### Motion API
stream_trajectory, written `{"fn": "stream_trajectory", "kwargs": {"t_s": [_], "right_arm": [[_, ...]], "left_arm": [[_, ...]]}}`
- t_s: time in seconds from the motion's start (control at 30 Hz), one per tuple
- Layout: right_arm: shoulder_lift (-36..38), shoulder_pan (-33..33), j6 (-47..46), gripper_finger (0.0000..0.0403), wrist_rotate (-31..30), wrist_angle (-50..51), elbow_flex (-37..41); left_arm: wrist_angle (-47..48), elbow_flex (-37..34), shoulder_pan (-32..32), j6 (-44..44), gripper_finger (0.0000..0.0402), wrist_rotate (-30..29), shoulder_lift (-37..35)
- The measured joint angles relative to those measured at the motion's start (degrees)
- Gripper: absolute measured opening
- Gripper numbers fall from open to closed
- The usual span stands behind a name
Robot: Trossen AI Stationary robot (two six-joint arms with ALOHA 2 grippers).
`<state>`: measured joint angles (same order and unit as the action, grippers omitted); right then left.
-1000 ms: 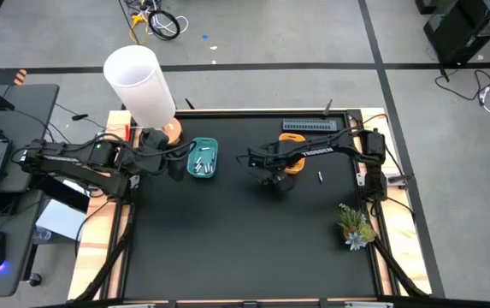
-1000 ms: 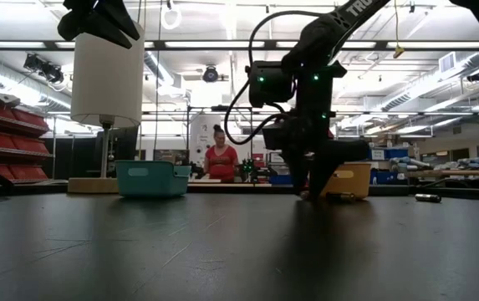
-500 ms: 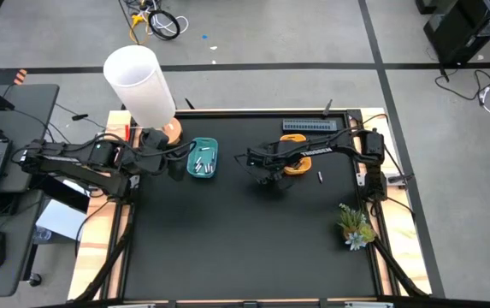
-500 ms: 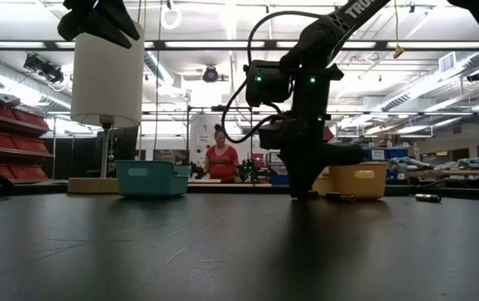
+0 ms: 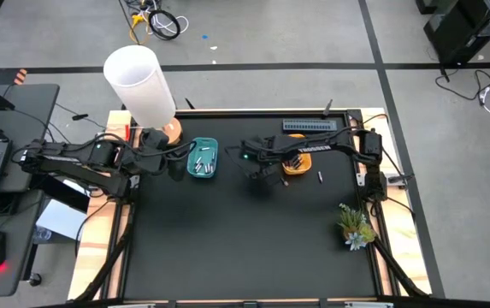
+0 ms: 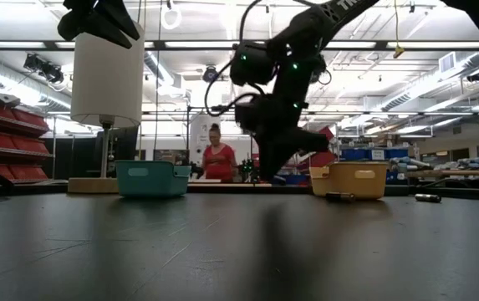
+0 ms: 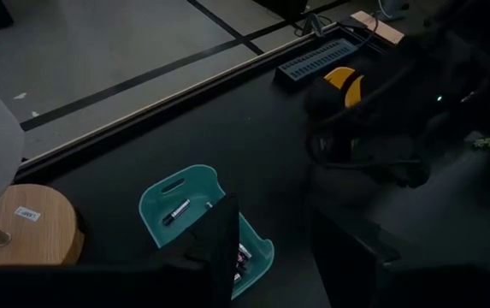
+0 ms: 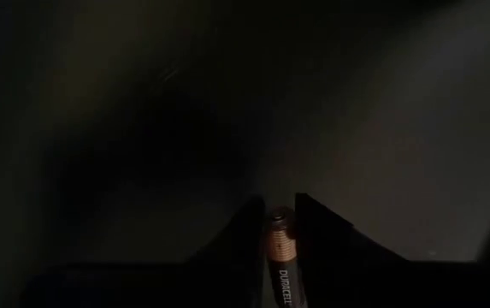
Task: Sort batteries
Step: Put the black battery into the yellow bin, then put the silver battery into the blue bin
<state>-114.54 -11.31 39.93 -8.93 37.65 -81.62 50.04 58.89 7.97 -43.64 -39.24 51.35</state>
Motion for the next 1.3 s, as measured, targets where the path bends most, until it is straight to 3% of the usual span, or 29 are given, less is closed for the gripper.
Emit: {"fn": "stream_trajectory", "kwargs": {"t_s": [0.2,0.43,0.73,1.1,1.2,1.3], "right_arm": [[0.1,-0.2,-5.4,0.0054,0.0,5.9,-6.0],[0.2,-3.1,-13.2,0.0053,1.4,25.7,-13.8],[0.2,-13.1,-26.5,0.0054,9.5,39.1,-11.6],[1.5,-17.1,-29.8,0.0154,10.3,45.7,-10.8],[4.7,-17.2,-32.3,0.0169,10.2,49.3,-10.8],[11.9,-17.4,-36.4,0.0171,10.2,46.8,-9.6]], "left_arm": [[0.0,0.0,0.0,-0.1,0.0147,0.0,0.0],[0.0,0.0,0.0,0.3,0.0147,0.9,0.0],[0.0,0.0,0.0,1.7,0.0147,0.9,0.0],[0.2,0.0,0.0,3.5,0.0147,0.9,0.0],[0.2,0.0,0.0,3.3,0.0147,0.9,0.0],[0.2,0.0,0.0,2.7,0.0147,1.3,0.0]]}}
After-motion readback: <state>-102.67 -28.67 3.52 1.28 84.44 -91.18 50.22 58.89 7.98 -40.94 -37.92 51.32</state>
